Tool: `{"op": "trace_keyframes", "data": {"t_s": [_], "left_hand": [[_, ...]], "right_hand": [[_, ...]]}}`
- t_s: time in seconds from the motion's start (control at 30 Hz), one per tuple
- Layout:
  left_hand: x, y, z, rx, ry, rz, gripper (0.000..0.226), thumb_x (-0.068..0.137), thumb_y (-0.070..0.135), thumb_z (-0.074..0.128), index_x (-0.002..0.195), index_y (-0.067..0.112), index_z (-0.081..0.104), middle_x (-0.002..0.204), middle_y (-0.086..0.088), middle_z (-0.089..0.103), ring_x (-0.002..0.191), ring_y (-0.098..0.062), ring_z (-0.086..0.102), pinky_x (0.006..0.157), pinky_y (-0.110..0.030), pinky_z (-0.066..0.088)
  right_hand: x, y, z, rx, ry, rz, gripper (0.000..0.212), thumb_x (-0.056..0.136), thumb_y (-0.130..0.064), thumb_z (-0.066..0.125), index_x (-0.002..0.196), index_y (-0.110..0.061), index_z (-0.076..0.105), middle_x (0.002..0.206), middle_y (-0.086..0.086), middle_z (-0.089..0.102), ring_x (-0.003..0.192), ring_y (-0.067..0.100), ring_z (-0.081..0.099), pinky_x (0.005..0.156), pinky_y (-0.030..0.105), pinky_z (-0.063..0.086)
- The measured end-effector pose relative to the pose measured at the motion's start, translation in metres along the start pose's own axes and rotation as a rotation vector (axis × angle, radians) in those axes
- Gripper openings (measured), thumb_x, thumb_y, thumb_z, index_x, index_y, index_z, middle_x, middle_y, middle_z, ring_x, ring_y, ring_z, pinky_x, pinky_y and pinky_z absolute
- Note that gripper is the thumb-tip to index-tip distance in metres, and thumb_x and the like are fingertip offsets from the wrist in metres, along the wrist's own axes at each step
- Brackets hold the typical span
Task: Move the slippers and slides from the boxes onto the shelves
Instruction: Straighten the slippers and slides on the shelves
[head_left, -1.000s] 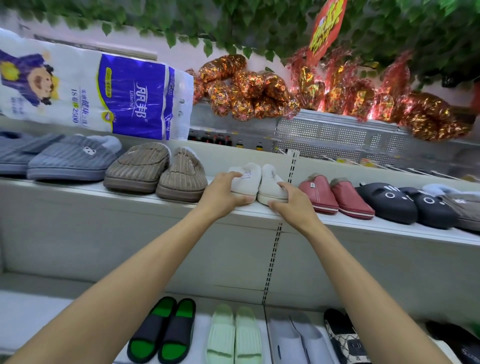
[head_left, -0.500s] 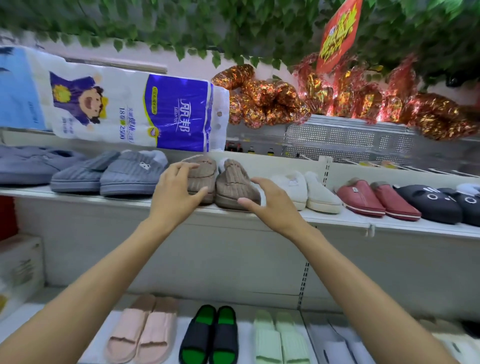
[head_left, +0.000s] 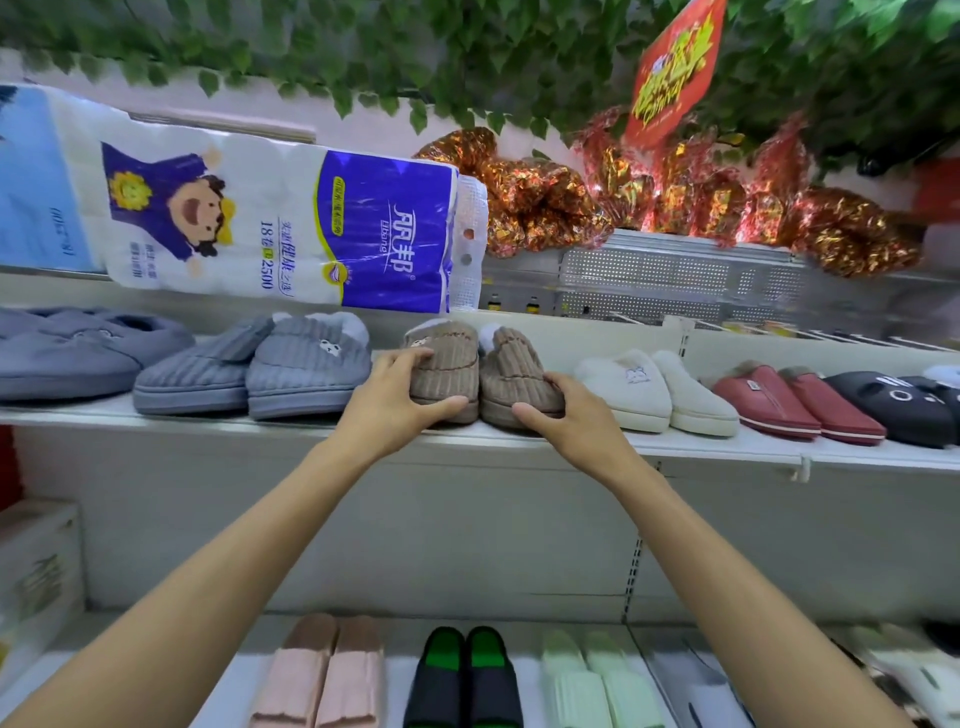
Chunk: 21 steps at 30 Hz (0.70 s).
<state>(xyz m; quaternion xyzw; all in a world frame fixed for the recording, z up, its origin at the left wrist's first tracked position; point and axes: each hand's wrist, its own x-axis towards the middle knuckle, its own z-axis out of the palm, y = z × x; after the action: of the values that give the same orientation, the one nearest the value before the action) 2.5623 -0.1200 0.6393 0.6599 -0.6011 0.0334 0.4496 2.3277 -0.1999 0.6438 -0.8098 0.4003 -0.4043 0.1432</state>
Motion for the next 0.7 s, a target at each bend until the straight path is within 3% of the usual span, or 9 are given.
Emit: {"op": "trace_keyframes", "data": {"t_s": [0.3,0.57,0.7], "left_hand": [[-0.005,-0.009,0.006,-0.059,0.106,0.094,0.071,0.074,0.058,0.078,0.135,0.030,0.054,0.134,0.006,0.049,0.122,-0.011,0.054,0.102,-0.028,0.042],[-0.003,-0.007,0.009,-0.053,0.067,0.114,0.069,0.079,0.060,0.073,0.137,0.028,0.055,0.141,0.004,0.049,0.129,-0.011,0.049,0.108,-0.027,0.037],[-0.013,-0.002,0.008,-0.039,0.175,0.225,0.047,0.081,0.047,0.078,0.121,0.023,0.069,0.132,0.008,0.059,0.124,-0.008,0.054,0.105,-0.025,0.042]], "right_hand": [[-0.009,-0.001,0.007,-0.019,0.066,0.022,0.067,0.080,-0.058,0.070,0.135,-0.021,0.055,0.123,-0.002,0.065,0.111,0.016,0.060,0.096,0.036,0.049],[-0.013,-0.006,0.003,-0.006,0.059,0.018,0.066,0.084,-0.052,0.071,0.137,-0.017,0.054,0.126,0.000,0.063,0.112,0.015,0.059,0.094,0.029,0.046],[-0.014,-0.005,0.005,-0.018,0.077,-0.017,0.065,0.085,-0.050,0.071,0.138,-0.015,0.054,0.129,0.002,0.062,0.116,0.018,0.057,0.100,0.034,0.047]]}}
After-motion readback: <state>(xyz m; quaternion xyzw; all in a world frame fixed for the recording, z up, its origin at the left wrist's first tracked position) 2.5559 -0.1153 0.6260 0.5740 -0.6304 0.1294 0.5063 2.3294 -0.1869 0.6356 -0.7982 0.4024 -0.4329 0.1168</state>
